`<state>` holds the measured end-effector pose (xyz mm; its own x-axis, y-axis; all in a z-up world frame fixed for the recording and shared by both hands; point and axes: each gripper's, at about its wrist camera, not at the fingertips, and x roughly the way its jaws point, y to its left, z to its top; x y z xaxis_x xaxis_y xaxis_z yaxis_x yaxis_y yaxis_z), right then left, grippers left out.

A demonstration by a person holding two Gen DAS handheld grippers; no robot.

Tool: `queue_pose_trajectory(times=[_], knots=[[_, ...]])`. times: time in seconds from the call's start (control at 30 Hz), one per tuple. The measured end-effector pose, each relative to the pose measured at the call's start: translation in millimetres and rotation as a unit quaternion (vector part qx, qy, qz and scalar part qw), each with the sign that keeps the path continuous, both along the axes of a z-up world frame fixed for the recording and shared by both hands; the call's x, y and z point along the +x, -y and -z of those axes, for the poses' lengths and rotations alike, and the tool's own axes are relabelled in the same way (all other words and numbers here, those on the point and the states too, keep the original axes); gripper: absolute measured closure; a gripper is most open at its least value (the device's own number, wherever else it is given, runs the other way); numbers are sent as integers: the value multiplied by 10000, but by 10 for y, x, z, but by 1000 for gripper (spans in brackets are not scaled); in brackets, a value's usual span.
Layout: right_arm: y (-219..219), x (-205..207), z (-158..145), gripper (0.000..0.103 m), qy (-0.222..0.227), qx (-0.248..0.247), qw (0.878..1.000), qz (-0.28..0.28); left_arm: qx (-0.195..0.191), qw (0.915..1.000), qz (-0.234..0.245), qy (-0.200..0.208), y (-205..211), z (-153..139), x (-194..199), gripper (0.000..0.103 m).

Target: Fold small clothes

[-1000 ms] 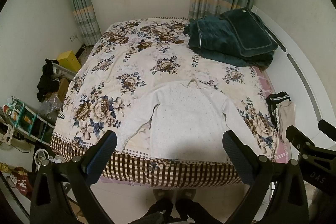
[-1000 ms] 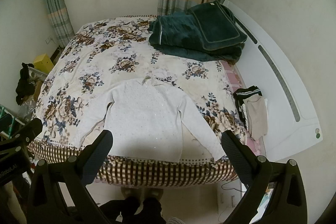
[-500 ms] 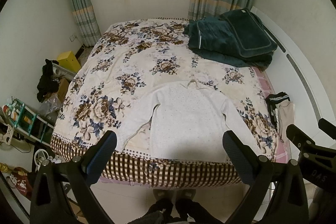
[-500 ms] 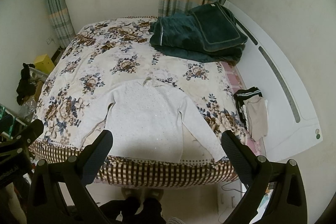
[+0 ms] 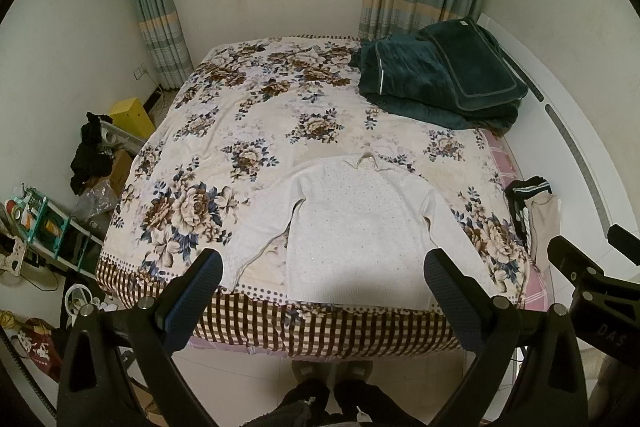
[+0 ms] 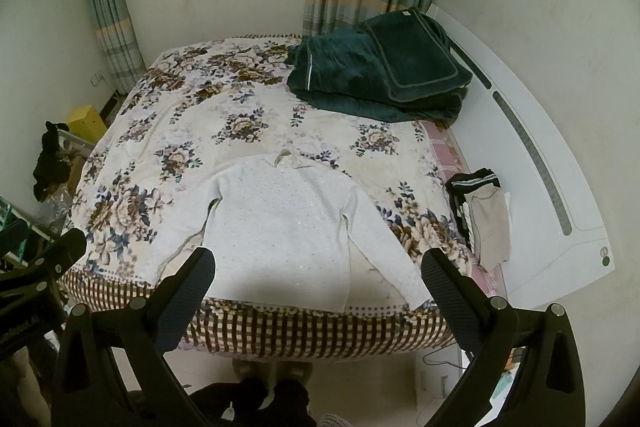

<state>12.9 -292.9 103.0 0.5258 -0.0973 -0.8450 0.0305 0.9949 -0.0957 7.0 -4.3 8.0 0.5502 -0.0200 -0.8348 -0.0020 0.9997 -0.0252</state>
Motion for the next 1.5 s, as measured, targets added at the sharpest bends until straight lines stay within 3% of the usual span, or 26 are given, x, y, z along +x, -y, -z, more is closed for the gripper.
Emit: queue_pose_trajectory(times=[1.4, 1.5], knots=[[44, 12, 31, 0, 49, 49, 10000, 1, -44, 10000, 8, 43, 28, -39, 36, 0], [-16, 65, -78, 0, 24, 120, 9999, 66, -7, 10000, -19, 88, 40, -30, 45, 0]])
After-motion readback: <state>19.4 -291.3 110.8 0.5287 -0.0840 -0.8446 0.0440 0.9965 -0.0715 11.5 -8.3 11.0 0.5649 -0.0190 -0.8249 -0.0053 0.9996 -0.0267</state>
